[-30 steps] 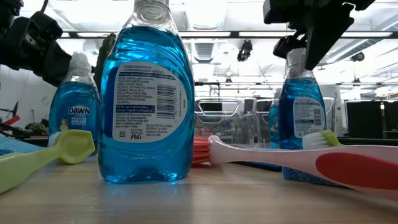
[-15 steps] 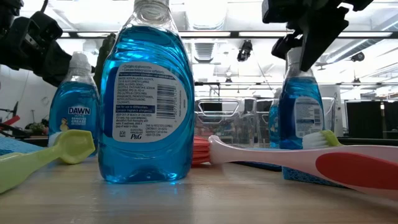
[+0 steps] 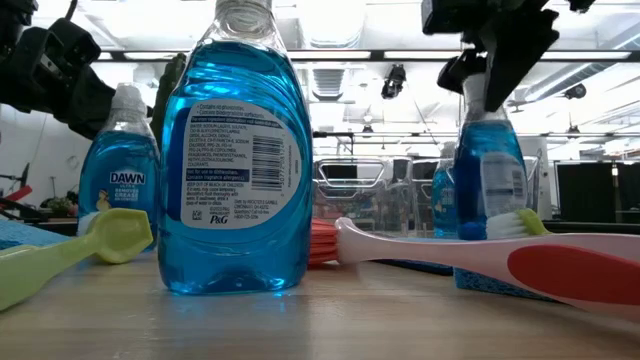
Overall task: Pick & Place Kitchen Sink Supplies
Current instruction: Put the blue dishwashing liquid bottle into the right transparent bin
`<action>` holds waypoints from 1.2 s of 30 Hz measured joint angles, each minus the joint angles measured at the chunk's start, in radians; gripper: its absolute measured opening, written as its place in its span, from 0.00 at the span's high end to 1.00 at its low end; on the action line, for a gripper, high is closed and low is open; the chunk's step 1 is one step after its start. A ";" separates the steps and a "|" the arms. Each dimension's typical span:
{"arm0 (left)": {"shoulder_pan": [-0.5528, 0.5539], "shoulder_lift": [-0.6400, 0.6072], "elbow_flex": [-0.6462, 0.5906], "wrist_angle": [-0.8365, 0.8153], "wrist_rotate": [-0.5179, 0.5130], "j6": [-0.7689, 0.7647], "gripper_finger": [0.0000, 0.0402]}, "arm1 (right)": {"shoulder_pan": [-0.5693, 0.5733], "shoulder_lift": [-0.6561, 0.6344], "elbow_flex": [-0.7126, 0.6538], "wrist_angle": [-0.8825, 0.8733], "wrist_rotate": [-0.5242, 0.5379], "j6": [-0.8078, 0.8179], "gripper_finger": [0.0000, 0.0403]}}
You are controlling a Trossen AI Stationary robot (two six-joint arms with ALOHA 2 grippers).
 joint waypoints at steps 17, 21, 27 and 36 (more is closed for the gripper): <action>0.000 0.000 0.000 0.000 0.000 0.000 0.99 | -0.004 0.000 0.318 -0.295 0.130 0.026 0.63; 0.000 0.000 0.000 0.000 0.000 0.000 0.99 | -0.016 0.000 0.375 -0.338 0.162 0.031 0.63; 0.000 0.000 0.000 0.000 0.000 0.000 0.99 | -0.038 0.000 0.448 -0.380 0.213 0.025 0.63; 0.000 0.000 0.000 0.000 0.000 0.000 0.99 | -0.147 -0.001 0.499 -0.477 0.241 0.010 0.63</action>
